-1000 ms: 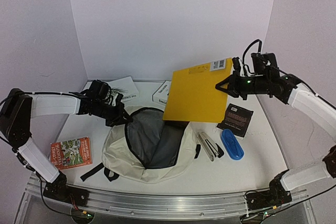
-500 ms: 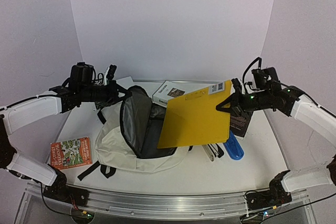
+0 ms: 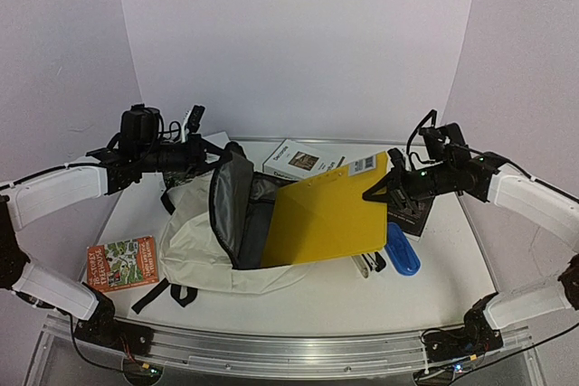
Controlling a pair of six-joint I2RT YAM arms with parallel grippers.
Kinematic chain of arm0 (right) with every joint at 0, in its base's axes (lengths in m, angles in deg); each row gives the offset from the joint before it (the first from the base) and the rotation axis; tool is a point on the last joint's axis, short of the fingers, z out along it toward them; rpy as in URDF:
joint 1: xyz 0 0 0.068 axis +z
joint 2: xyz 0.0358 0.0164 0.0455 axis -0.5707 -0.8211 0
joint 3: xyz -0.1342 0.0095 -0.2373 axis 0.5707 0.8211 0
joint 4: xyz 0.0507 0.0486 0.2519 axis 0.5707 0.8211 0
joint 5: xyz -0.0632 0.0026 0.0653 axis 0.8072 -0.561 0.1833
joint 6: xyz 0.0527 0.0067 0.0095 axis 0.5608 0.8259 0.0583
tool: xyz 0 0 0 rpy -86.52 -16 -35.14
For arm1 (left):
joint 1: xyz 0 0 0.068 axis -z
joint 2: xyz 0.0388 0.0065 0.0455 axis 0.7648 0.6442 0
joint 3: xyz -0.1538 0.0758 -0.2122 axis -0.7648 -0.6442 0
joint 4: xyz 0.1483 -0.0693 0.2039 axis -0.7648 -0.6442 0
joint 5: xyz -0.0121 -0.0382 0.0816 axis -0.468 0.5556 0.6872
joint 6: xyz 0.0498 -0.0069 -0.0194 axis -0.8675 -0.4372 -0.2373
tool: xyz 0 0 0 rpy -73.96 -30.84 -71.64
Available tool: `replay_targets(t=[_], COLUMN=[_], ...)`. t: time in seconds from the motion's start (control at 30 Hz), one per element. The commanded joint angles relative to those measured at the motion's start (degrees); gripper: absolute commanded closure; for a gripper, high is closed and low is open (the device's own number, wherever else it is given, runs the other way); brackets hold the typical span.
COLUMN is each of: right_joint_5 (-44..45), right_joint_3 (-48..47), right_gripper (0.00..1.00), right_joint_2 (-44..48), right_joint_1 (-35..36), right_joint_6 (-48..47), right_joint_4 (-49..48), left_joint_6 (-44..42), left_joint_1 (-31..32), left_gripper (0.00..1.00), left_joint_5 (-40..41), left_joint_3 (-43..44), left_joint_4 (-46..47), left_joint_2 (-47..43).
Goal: Pack the student bag
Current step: Place the files in the student bag.
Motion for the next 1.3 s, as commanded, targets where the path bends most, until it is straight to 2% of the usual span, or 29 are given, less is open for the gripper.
replay_targets(t=[0.0, 0.4, 0.57, 1.03, 1.27], right_joint_5=[-2.28, -5.88, -7.74, -3.65, -0.68], right_joint_3=[0.67, -1.66, -0.9, -3.94, -8.41], right_gripper=[1.0, 1.0, 1.0, 1.0, 1.0], right_joint_2=[-1.7, -9.59, -10.99, -20.74, -27.06], right_joint_1=[0.39, 2.24, 2.98, 5.86, 8.27], right_joint_6=[4.73, 8.53, 12.24, 9.13, 7.17], right_joint_4=[-12.05, -22.02, -28.98, -31.09, -30.72], left_joint_6=[-0.74, -1.43, -1.44, -1.47, -2.09], left_joint_1=[-0.11, -0.14, -0.14, -0.14, -0.13], left_gripper=[1.0, 1.0, 1.0, 1.0, 1.0], left_joint_5=[-3.52, -4.33, -4.67, -6.1, -7.12], left_joint_3=[3.76, 4.21, 4.62, 6.24, 7.61], left_joint_4=[6.27, 5.86, 5.85, 6.25, 5.55], left_joint_2=[-0.27, -0.07, 0.42, 1.94, 3.4])
